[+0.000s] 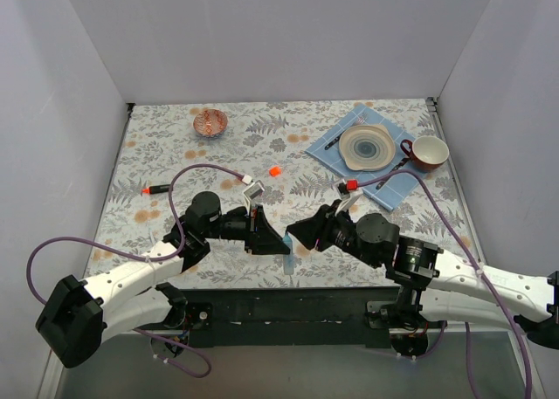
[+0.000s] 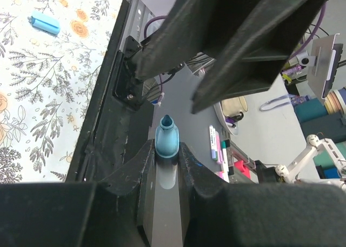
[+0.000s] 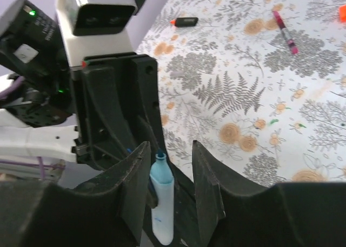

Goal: Insert the pens into the pen caps

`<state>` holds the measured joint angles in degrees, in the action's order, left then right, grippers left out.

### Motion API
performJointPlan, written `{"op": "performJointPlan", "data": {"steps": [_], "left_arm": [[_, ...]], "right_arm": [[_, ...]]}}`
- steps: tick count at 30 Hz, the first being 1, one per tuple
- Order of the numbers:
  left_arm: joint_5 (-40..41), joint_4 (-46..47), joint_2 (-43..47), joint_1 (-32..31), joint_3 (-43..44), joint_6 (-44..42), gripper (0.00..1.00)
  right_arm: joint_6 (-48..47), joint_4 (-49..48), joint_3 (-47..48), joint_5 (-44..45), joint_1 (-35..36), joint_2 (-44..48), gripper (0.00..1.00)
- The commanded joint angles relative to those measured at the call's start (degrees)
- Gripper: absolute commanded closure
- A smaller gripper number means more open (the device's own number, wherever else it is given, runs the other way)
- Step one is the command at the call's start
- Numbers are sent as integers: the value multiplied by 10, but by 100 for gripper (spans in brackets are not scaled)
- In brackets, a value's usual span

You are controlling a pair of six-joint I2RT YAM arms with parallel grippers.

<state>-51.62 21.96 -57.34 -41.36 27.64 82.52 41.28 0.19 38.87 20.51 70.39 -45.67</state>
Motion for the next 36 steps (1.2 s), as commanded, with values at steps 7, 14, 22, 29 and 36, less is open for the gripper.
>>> {"op": "performJointPlan", "data": {"steps": [7,14,22,29,36], "left_arm": [[-18,25,15,0,-3,5,100],[-18,41,37,0,-10,9,100],[-20,41,42,0,-7,9,100],[-17,53,30,0,-7,28,100],[-17,80,17,0,-1,52,89]], "right_arm": [[52,-111,-45,-57,-3,12,57],[71,-133,-66,-70,-3,-13,63],[72,-169,-76,-100,-3,-28,85],[52,-177,-78,-80,-3,-17,99],[41,-177,-69,-49,-3,-17,99]]}}
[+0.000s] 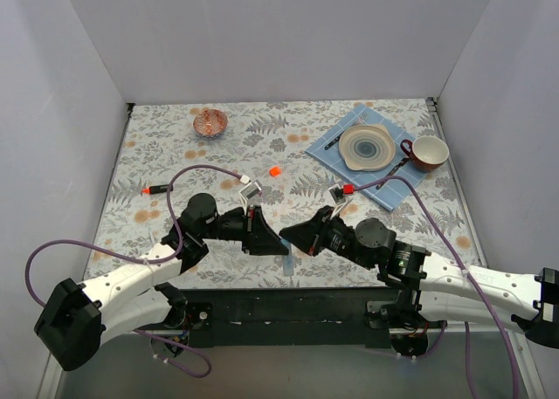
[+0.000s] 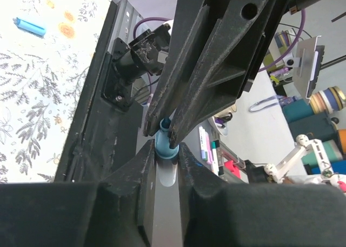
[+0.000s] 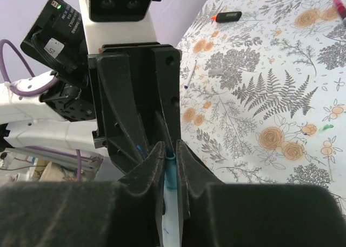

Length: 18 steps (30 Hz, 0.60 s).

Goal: Insert the pens into the pen caps

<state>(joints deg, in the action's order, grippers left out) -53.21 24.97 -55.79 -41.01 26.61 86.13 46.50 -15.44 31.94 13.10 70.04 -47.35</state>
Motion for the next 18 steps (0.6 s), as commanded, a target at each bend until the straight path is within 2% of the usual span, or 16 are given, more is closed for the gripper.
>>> {"op": "performJointPlan", "data": {"steps": [1,5,6,9,11,14,18], "left_arm": [[-1,58,3,-4,4,18,98],[10,78,16,-4,-5,23,100],[14,78,19,-4,-7,20,100],[25,61,25,-4,0,8,100],[24,56,25,-4,5,3,100],[25,40,25,-4,16,-7,100],[35,35,34,-4,16,-10,100]], "right_arm": [[-11,-20,0,26,1,0,99],[-32,-27,-2,2,0,6,99],[-34,-25,1,-6,0,9,93],[-40,4,5,-11,0,36,63],[-45,24,-6,-10,0,69,56],[-50,60,-23,-4,0,123,52],[-73,82,-43,-43,0,162,50]]}}
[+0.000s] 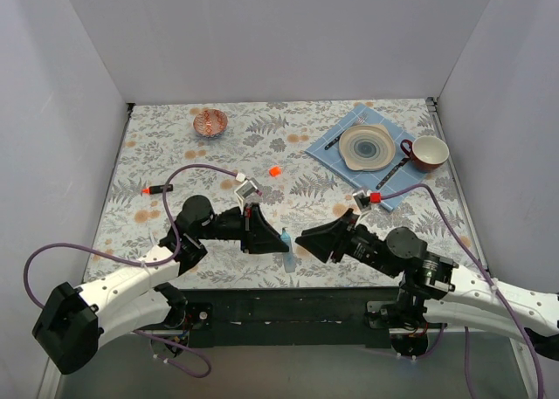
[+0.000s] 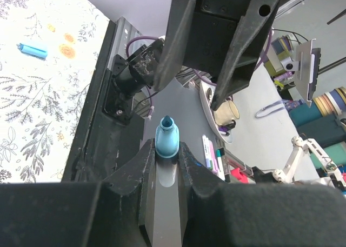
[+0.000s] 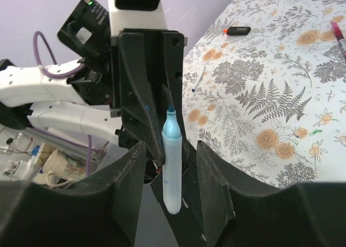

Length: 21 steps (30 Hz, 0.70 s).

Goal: Insert the pens into the pen caps

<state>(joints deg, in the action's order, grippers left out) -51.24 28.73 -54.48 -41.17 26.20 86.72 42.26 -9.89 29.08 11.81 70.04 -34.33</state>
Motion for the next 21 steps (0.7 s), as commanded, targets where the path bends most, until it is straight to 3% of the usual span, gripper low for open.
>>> {"op": "performJointPlan", "data": {"steps": [1,6,14,16,17,20,21], "left_arm": [[18,-2,23,-2,21,-14,100],[20,29,18,-2,24,6,100],[23,34,7,-2,43,23,100],[26,29,5,-2,48,21,100],[26,26,1,-2,53,21,100],[31,31,-10,-2,58,27,100],[34,32,-12,-2,60,27,100]], "right_arm": [[-37,29,-16,-42,-1,34,50],[-47,-2,-17,-136,-1,-7,50],[-48,-28,-24,-153,-1,-57,54],[-40,-29,-31,-139,0,-53,65],[-37,-33,-35,-135,0,-51,81],[-29,-51,-49,-132,0,-45,98],[-23,-56,-53,-130,0,-46,99]]}}
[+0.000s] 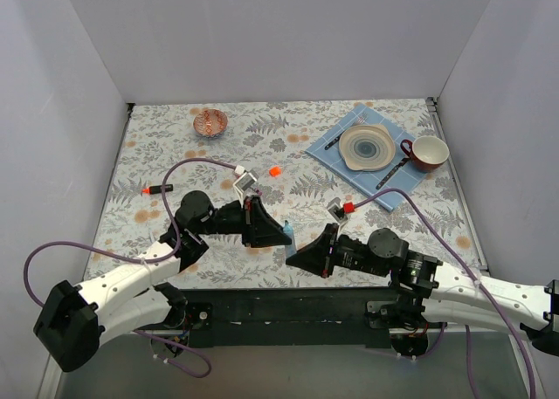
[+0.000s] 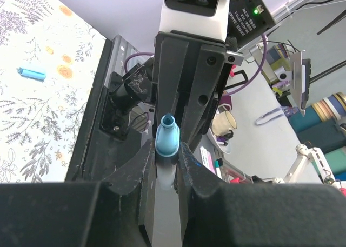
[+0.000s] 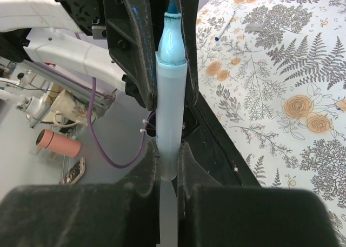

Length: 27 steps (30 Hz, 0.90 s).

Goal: Insert the pens into the pen caps

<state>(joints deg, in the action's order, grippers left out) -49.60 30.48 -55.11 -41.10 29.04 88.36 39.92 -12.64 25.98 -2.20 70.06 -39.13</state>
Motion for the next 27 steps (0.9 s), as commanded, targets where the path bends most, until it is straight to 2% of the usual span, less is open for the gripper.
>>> {"op": "performJointPlan", "data": {"steps": [1,2,4,5,8,11,13,20,27], "left_arm": [[21,16,-8,-3,33,17,100],[31,16,-16,-3,36,21,97],[29,28,-25,-3,35,38,82],[22,71,-31,-4,29,52,67],[28,144,-37,-4,-8,85,51],[49,159,-33,-5,-28,89,50],[69,144,-34,-5,-30,84,56],[92,170,-53,-8,-43,85,56],[99,252,-84,-11,-73,122,56]], "right_arm": [[5,-31,-23,17,-1,2,99],[15,-26,-23,36,-1,3,99],[33,-33,-26,80,0,9,99],[33,-48,-29,90,0,10,99],[25,-52,-23,117,-1,9,99],[17,-55,-15,127,-1,5,99],[17,-64,-16,127,-1,2,99],[22,-112,-33,121,-1,2,99],[21,-138,-35,109,-1,-8,99]]}}
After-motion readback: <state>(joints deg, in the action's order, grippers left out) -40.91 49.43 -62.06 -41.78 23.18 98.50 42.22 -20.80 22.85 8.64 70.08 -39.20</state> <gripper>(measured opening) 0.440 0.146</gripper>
